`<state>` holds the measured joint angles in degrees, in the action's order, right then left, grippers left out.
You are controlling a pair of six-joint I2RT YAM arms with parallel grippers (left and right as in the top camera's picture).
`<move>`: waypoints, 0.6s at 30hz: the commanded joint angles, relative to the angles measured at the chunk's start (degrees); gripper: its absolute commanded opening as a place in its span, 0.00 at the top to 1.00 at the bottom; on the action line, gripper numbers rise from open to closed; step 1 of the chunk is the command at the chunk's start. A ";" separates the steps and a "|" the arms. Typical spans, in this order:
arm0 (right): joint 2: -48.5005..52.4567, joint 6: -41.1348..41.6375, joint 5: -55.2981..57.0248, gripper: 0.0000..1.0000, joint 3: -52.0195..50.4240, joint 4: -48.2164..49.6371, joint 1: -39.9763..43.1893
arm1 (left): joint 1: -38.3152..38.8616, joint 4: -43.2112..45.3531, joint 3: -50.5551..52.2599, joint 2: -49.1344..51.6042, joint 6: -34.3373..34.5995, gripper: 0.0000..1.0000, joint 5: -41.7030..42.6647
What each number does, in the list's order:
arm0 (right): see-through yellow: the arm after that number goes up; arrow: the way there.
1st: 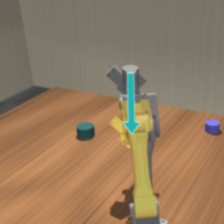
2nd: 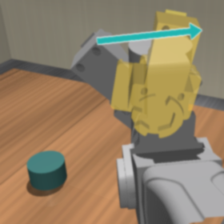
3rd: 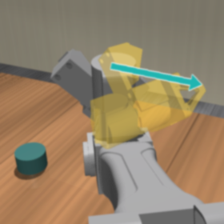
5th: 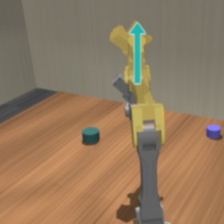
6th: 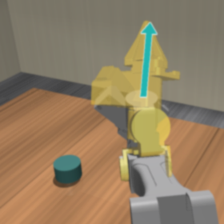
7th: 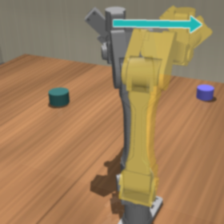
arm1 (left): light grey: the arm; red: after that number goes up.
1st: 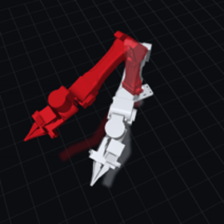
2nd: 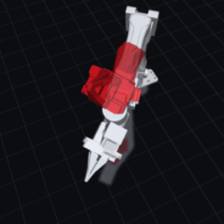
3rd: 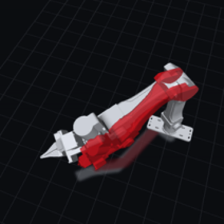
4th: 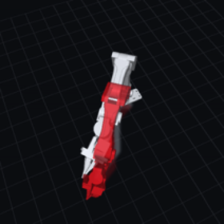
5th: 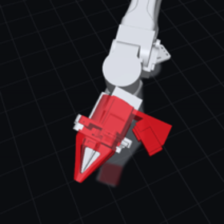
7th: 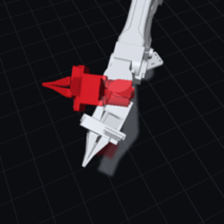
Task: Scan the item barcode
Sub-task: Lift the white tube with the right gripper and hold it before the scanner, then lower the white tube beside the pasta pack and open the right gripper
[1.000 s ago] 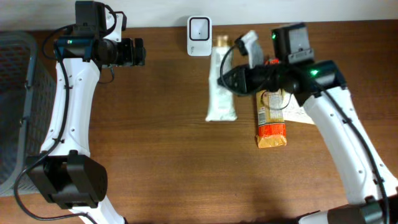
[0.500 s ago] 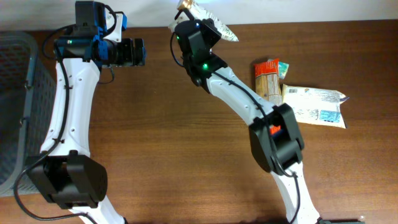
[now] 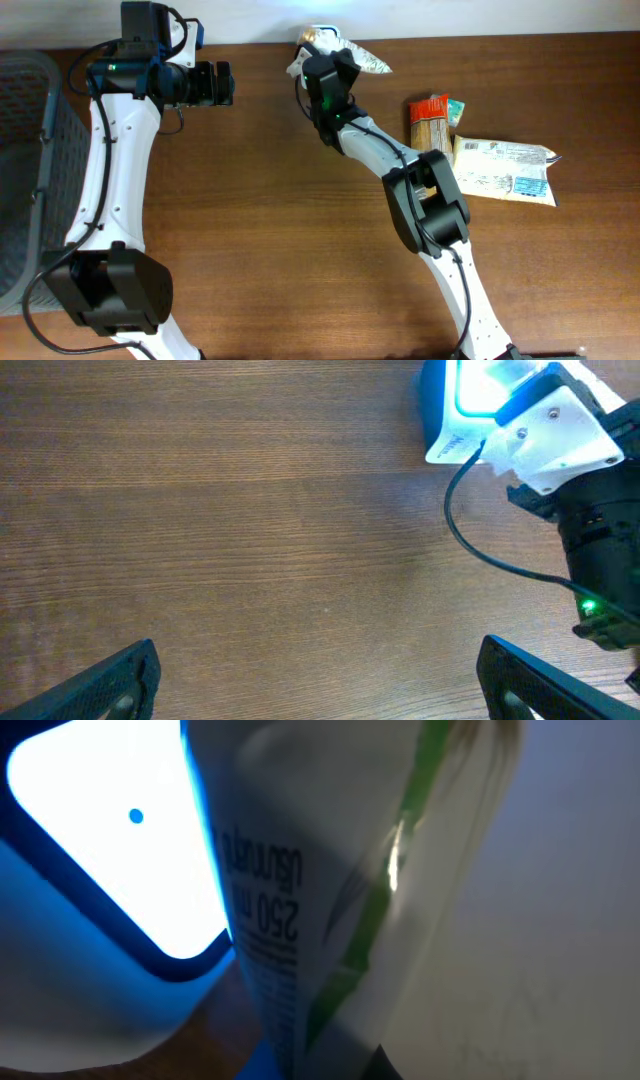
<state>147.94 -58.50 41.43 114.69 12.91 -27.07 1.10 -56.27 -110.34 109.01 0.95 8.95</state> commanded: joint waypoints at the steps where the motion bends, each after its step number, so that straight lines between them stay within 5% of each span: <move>1: -0.24 0.44 0.22 0.96 1.22 1.62 0.48 | -0.04 0.09 -0.04 0.00 -0.13 0.01 0.00; 11: -10.01 1.25 6.91 0.96 1.25 5.81 -0.48 | -0.04 0.09 -0.04 0.00 -0.13 0.01 0.02; 14: -19.50 14.58 3.06 0.96 1.25 -13.73 -2.29 | -0.04 0.09 -0.04 0.00 -0.13 0.01 0.00; 15: -24.83 29.55 -3.82 0.96 1.25 -28.30 -2.64 | -0.04 0.09 -0.04 0.00 -0.13 0.01 0.00; 18: -31.61 54.69 -16.41 0.96 1.25 -48.06 -1.79 | -0.04 0.09 -0.04 0.00 -0.13 0.01 0.00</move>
<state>123.79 -29.76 36.62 114.91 -27.07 -29.32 1.10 -56.29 -110.34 109.01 0.95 8.91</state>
